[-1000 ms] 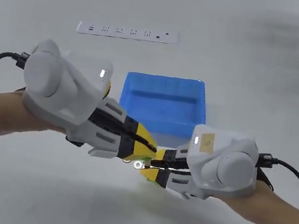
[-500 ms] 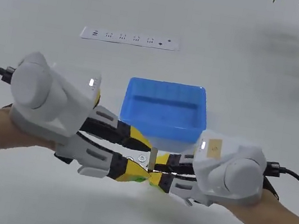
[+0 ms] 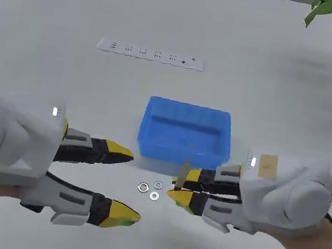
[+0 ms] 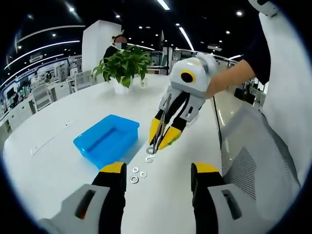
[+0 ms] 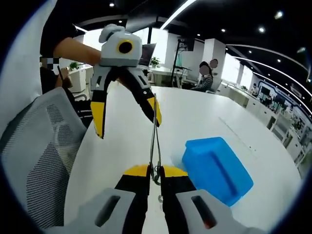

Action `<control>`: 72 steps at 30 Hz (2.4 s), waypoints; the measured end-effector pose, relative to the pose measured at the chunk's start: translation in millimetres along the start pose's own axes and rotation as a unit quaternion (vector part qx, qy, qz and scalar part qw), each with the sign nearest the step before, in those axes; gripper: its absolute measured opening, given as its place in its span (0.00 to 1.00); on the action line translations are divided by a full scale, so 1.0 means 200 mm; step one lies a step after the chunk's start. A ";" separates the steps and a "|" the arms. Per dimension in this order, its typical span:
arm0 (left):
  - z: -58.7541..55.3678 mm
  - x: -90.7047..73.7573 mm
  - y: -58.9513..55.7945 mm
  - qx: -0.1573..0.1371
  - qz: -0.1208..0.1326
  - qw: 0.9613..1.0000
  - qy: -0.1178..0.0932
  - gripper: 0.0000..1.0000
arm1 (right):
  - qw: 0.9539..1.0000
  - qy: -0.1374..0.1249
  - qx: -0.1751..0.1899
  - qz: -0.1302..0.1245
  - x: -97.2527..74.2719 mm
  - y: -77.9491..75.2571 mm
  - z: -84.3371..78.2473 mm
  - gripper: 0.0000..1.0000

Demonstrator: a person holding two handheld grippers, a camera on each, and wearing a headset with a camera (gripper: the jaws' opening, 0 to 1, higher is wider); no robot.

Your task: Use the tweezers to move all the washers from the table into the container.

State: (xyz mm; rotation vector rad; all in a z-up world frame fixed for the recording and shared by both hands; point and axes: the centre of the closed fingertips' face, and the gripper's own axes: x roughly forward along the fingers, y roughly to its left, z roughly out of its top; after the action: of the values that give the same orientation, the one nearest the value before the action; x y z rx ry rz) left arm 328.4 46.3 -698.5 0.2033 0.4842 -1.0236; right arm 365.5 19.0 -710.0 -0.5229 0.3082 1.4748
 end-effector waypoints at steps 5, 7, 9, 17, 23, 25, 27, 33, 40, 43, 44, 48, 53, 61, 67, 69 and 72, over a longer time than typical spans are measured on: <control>0.01 -0.01 0.00 -0.020 0.023 0.999 -0.028 0.64 | 0.999 -0.020 -0.026 0.001 -0.02 -0.09 0.15 0.09; -0.01 -0.01 0.00 -0.026 0.027 0.999 -0.029 0.66 | 0.999 -0.028 -0.034 -0.003 -0.03 -0.14 0.20 0.09; -0.02 -0.01 0.01 -0.032 0.033 0.999 -0.030 0.70 | 0.999 -0.033 -0.035 -0.008 -0.02 -0.18 0.23 0.09; 0.01 -0.02 0.03 -0.046 0.050 0.996 -0.053 0.86 | 0.999 -0.025 -0.029 -0.034 0.02 -0.41 0.19 0.09; -0.02 -0.03 0.04 -0.039 0.056 0.997 -0.042 0.95 | 0.999 -0.008 -0.015 -0.029 0.13 -0.52 0.08 0.09; -0.02 -0.03 0.05 -0.040 0.063 0.996 -0.043 0.99 | 1.000 -0.001 -0.008 -0.025 0.17 -0.54 0.03 0.09; -0.03 -0.05 0.07 -0.043 0.069 0.996 -0.042 0.99 | 1.000 0.013 -0.010 -0.022 0.21 -0.55 -0.02 0.09; -0.06 -0.06 0.11 -0.049 0.078 0.995 -0.035 0.99 | 0.999 0.034 -0.006 -0.012 0.28 -0.55 -0.12 0.09; -0.06 -0.06 0.13 -0.057 0.086 0.994 -0.035 0.99 | 0.999 0.046 0.004 -0.008 0.31 -0.54 -0.19 0.09; -0.05 -0.06 0.13 -0.062 0.090 0.993 -0.042 0.99 | 0.999 0.051 0.005 -0.007 0.32 -0.54 -0.21 0.09; -0.05 -0.06 0.14 -0.064 0.091 0.993 -0.044 0.99 | 0.999 0.052 0.005 -0.007 0.32 -0.54 -0.21 0.09; -0.04 -0.07 0.14 -0.069 0.099 0.991 -0.051 0.99 | 0.999 0.050 0.011 -0.008 0.33 -0.54 -0.22 0.09; -0.03 -0.08 0.15 -0.074 0.105 0.990 -0.056 0.99 | 0.999 0.050 0.018 -0.013 0.33 -0.54 -0.23 0.09; -0.01 -0.09 0.14 -0.073 0.102 0.990 -0.057 0.99 | 0.999 0.046 0.021 -0.015 0.32 -0.54 -0.22 0.10; 0.00 -0.09 0.14 -0.073 0.103 0.990 -0.057 0.99 | 0.999 0.039 0.026 -0.020 0.32 -0.55 -0.21 0.10; -0.01 -0.09 0.14 -0.074 0.103 0.990 -0.057 0.99 | 0.999 0.037 0.029 -0.022 0.32 -0.55 -0.21 0.10; -0.01 -0.09 0.15 -0.074 0.105 0.990 -0.055 0.99 | 0.999 0.034 0.032 -0.022 0.32 -0.56 -0.20 0.10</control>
State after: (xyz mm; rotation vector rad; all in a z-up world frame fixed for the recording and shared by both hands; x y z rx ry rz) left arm 344.4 76.7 -693.5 0.0634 0.4274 -0.7850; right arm 486.0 51.3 -760.4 -0.5274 0.3938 1.4017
